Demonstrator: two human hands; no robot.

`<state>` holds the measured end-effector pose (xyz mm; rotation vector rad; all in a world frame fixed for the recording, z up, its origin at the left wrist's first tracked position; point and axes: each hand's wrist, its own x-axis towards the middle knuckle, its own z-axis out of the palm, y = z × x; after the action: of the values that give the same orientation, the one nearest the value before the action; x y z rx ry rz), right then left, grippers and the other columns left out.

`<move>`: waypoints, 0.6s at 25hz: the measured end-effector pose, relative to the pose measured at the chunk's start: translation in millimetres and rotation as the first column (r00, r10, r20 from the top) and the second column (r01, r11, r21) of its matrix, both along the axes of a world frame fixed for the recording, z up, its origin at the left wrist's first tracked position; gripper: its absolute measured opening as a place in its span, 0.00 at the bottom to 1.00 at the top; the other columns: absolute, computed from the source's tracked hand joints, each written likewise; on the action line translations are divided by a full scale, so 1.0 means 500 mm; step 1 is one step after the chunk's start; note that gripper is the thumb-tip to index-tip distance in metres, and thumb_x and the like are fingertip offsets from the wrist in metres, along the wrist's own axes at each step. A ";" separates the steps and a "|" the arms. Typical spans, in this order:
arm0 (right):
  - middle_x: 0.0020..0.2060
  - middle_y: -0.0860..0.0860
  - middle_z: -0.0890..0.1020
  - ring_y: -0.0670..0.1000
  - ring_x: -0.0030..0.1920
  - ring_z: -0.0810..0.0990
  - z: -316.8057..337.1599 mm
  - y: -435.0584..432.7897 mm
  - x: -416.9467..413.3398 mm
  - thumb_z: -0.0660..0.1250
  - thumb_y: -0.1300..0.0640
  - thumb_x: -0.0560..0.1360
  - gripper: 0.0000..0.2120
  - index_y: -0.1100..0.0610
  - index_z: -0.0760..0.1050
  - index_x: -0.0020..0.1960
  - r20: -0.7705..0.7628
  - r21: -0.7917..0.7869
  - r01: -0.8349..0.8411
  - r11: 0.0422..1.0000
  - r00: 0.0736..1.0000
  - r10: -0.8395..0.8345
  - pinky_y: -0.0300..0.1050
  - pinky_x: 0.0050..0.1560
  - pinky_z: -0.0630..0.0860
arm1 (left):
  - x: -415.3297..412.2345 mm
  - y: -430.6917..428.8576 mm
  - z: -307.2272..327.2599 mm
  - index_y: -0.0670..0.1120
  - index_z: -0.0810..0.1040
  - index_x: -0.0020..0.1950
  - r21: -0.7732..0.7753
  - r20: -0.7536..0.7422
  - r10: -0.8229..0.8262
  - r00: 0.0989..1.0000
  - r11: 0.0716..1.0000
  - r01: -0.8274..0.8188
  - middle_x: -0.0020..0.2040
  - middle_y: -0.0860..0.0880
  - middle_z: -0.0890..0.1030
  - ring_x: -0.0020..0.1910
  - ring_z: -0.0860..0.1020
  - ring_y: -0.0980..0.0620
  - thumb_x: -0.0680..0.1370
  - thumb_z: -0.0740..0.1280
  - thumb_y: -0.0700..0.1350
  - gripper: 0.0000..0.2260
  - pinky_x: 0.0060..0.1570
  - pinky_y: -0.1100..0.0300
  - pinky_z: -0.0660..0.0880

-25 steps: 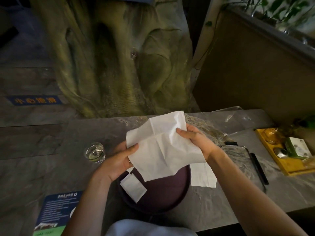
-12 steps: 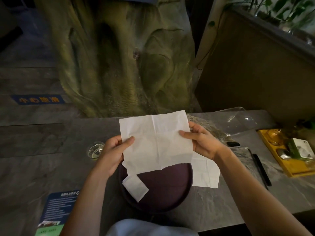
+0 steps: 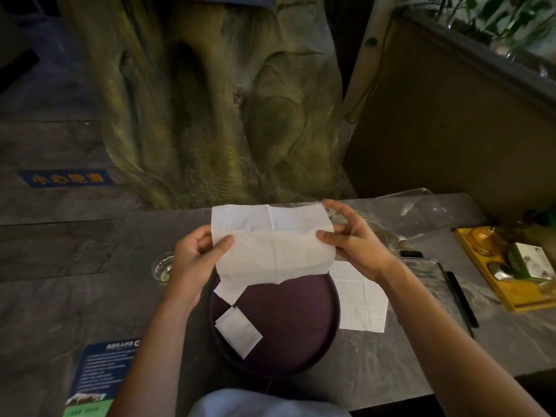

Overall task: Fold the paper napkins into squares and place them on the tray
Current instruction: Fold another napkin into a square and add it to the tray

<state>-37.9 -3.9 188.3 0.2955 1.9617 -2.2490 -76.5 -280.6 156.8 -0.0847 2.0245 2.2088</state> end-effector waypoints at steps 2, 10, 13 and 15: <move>0.39 0.54 0.84 0.51 0.46 0.85 -0.005 0.002 -0.001 0.66 0.71 0.75 0.29 0.49 0.66 0.70 -0.039 0.071 0.028 0.997 0.999 -0.025 0.47 0.46 0.83 | -0.005 -0.001 0.001 0.47 0.76 0.60 -0.009 -0.023 0.042 0.999 0.999 -0.043 0.45 0.49 0.87 0.45 0.84 0.52 0.74 0.72 0.36 0.16 0.50 0.51 0.80; 0.40 0.58 0.82 0.50 0.43 0.81 -0.008 0.006 -0.007 0.69 0.67 0.75 0.10 0.54 0.81 0.51 -0.151 0.306 0.030 0.951 0.988 0.017 0.48 0.44 0.81 | -0.009 -0.006 0.001 0.54 0.83 0.49 -0.206 -0.194 -0.037 0.980 0.979 -0.004 0.41 0.39 0.83 0.40 0.80 0.52 0.74 0.72 0.38 0.11 0.46 0.54 0.76; 0.50 0.61 0.83 0.55 0.49 0.81 -0.006 0.009 -0.008 0.71 0.69 0.72 0.13 0.54 0.81 0.51 -0.132 0.321 0.032 0.947 0.991 0.011 0.50 0.50 0.81 | -0.009 -0.009 0.004 0.54 0.82 0.48 -0.241 -0.169 -0.077 0.983 0.970 0.034 0.43 0.44 0.85 0.42 0.83 0.53 0.72 0.73 0.36 0.13 0.44 0.62 0.78; 0.53 0.61 0.82 0.58 0.50 0.81 -0.007 0.011 -0.009 0.73 0.69 0.71 0.14 0.53 0.81 0.51 -0.127 0.360 0.034 0.932 0.992 0.013 0.51 0.52 0.81 | -0.009 -0.006 0.007 0.53 0.82 0.48 -0.280 -0.183 -0.086 0.979 0.959 0.032 0.38 0.51 0.85 0.37 0.82 0.59 0.72 0.73 0.36 0.12 0.40 0.67 0.76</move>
<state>-42.6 1.8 184.9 0.2042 2.4458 -1.9412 -81.3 -283.5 160.3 0.1659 2.3952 1.9524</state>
